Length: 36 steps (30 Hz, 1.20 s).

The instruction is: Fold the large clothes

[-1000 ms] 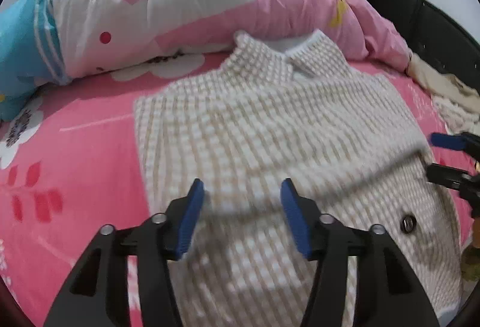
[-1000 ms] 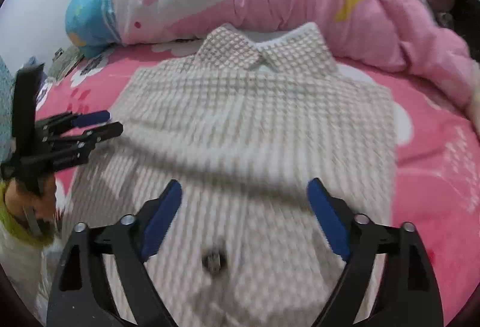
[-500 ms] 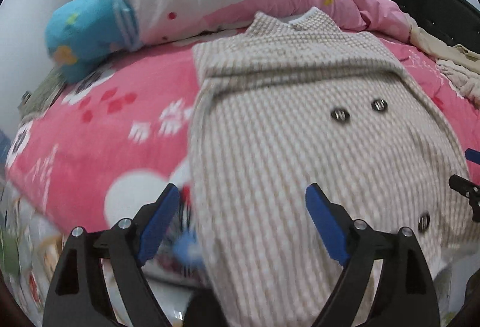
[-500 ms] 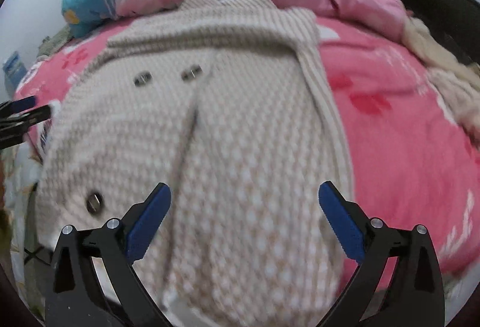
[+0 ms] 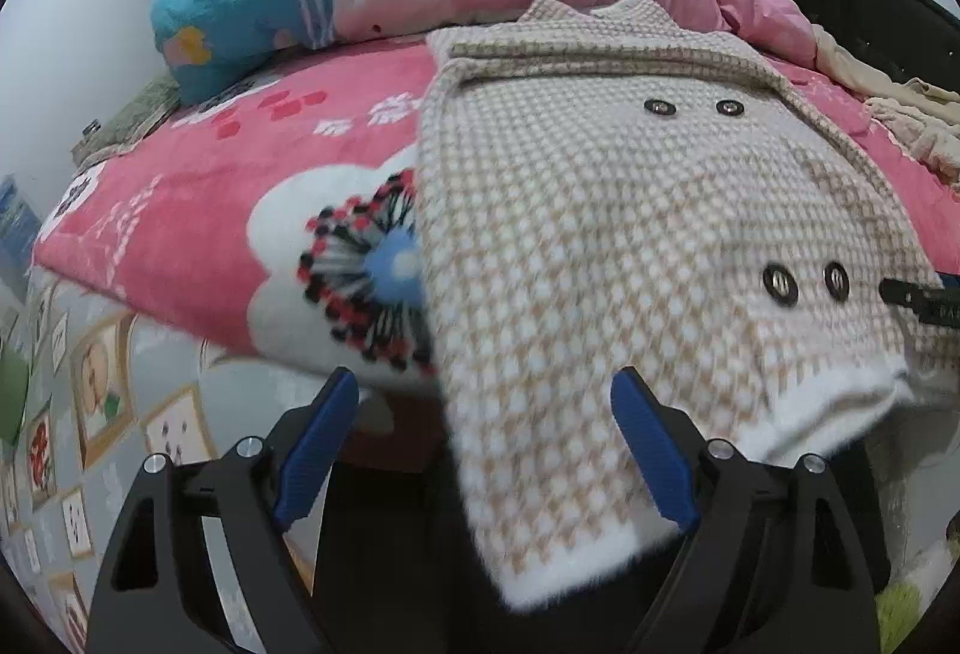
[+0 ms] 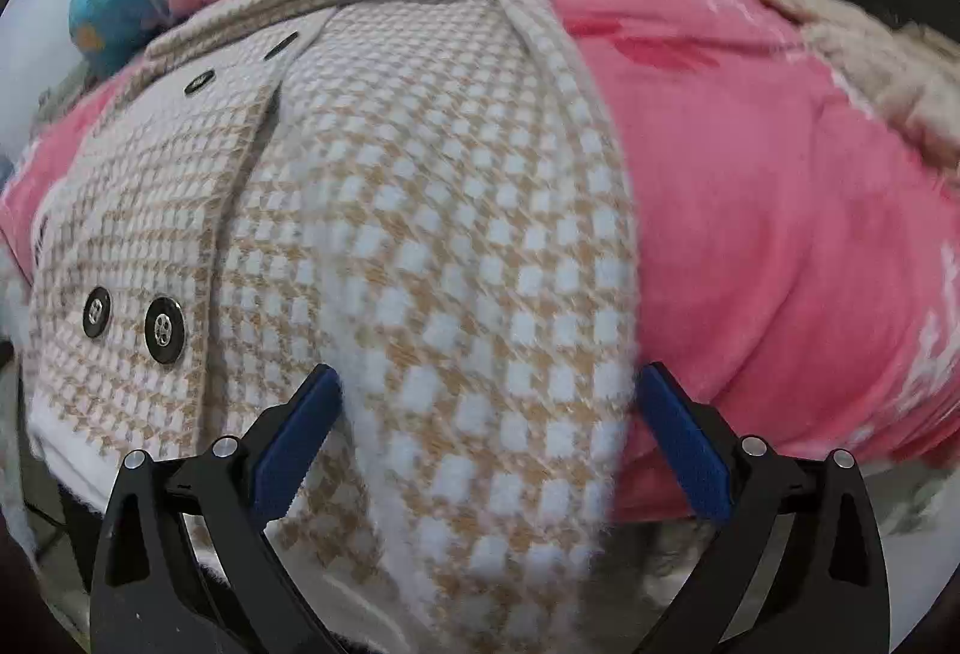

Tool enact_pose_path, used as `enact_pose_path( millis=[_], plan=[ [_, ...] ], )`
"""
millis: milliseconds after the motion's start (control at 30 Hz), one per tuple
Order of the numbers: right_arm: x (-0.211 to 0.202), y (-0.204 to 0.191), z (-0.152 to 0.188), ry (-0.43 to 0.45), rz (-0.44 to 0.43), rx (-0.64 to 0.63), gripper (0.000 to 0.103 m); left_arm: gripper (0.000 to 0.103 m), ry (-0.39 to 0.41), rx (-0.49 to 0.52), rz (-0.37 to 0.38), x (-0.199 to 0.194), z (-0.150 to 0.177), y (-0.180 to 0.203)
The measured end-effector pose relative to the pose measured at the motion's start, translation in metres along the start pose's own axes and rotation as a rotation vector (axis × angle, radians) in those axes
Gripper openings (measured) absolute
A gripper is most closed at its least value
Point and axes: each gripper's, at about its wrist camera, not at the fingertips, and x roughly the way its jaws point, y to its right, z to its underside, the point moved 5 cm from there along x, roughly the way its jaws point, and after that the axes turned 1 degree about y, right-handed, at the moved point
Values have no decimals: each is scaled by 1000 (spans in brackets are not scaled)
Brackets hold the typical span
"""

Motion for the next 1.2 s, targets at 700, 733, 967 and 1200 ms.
enact_pose_path(
  millis=[700, 733, 967, 1200],
  plan=[
    [-7, 24, 37, 65, -90, 18, 96, 80, -14, -33, 97, -20, 57, 14],
    [-7, 25, 38, 66, -94, 16, 96, 80, -13, -20, 100, -21, 60, 16],
    [-7, 27, 38, 59, -86, 4, 96, 70, -46, 38, 53, -8, 78, 26],
    [-20, 39, 29, 27, -127, 21, 96, 69, -34, 95, -14, 11, 81, 29]
  ],
)
